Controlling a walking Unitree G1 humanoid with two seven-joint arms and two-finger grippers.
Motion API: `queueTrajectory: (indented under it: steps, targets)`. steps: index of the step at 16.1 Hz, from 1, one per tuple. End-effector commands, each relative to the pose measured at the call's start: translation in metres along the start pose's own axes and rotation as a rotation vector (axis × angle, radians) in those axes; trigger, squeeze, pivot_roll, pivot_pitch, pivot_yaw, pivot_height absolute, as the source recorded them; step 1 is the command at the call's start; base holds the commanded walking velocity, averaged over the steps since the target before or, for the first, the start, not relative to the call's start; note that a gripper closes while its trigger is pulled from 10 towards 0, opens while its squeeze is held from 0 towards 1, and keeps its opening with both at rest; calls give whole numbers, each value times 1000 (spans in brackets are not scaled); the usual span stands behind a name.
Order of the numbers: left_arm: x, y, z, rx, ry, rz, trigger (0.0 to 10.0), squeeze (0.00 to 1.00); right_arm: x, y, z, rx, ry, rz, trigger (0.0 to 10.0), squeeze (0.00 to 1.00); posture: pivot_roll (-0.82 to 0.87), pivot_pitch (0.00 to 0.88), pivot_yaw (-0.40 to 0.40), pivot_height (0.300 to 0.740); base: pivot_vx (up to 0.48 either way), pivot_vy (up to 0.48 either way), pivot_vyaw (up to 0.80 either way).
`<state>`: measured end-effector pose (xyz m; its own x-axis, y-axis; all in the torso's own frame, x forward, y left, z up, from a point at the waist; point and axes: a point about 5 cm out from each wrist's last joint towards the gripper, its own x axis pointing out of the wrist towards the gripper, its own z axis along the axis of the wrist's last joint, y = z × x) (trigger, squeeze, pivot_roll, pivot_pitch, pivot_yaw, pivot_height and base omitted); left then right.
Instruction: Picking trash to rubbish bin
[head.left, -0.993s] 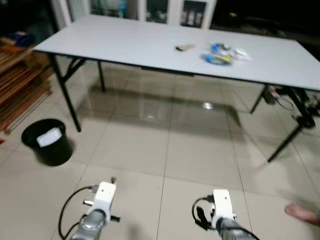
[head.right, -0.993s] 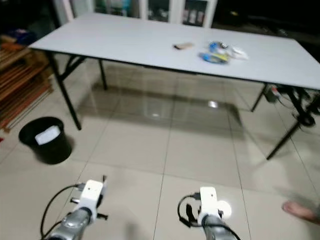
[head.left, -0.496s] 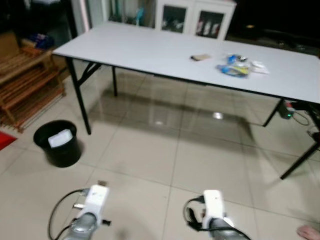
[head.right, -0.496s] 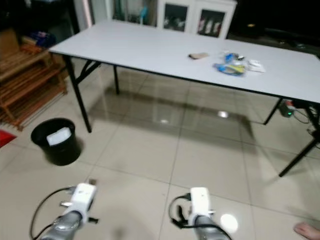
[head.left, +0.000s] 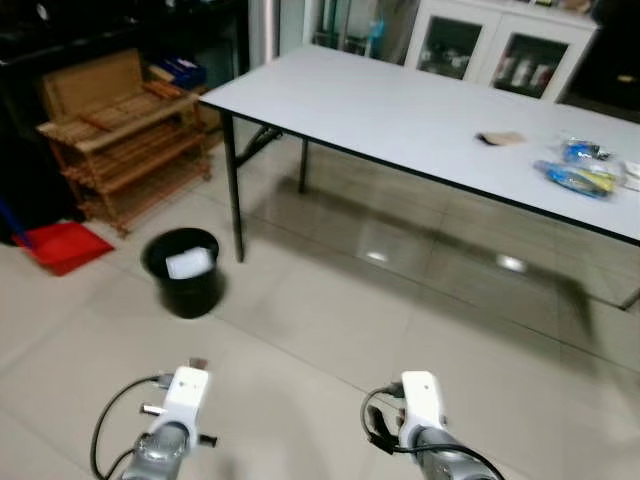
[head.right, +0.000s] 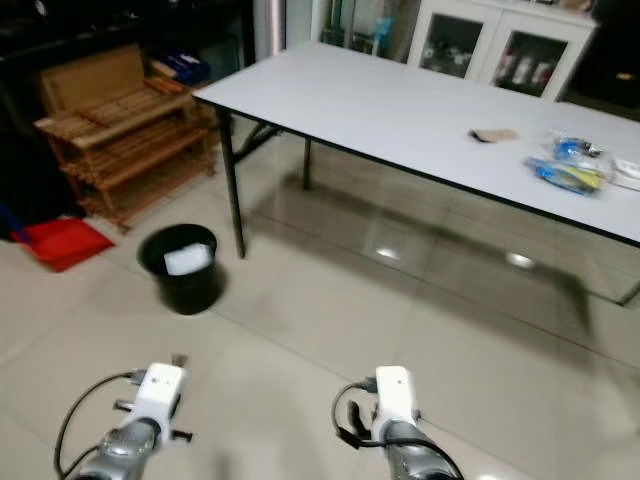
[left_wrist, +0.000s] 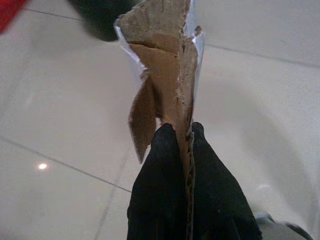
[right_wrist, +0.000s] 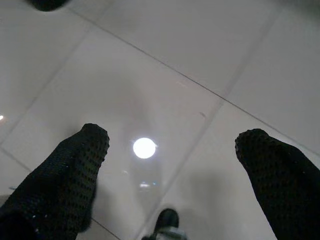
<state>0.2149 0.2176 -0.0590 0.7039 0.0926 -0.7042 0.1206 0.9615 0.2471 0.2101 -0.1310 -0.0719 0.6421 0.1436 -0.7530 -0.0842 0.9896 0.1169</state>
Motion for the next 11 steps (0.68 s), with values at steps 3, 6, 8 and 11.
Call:
queueTrajectory:
  steps: [3, 6, 8, 11]
  targets:
    - [2, -12, 6, -5, -17, -26, 10000, 0, -3, -16, -5, -5, 14, -39, 10000, 0, 5, 9, -57, 740, 330, 0, 800]
    - [2, -13, 6, -5, -16, -29, 10000, 0, -3, -18, -5, 2, 11, -46, 10000, 0, 4, 9, -59, 740, 330, 0, 442]
    - [2, -14, 6, -9, -16, -28, 10000, 0, -4, -18, -4, 8, 7, -49, 10000, 0, 5, 11, -62, 740, 330, 0, 0]
    - [2, -14, 6, -13, -16, -26, 10000, 0, -4, -19, -4, 9, 4, -47, 10000, 0, 6, 11, -63, 740, 329, 0, 0]
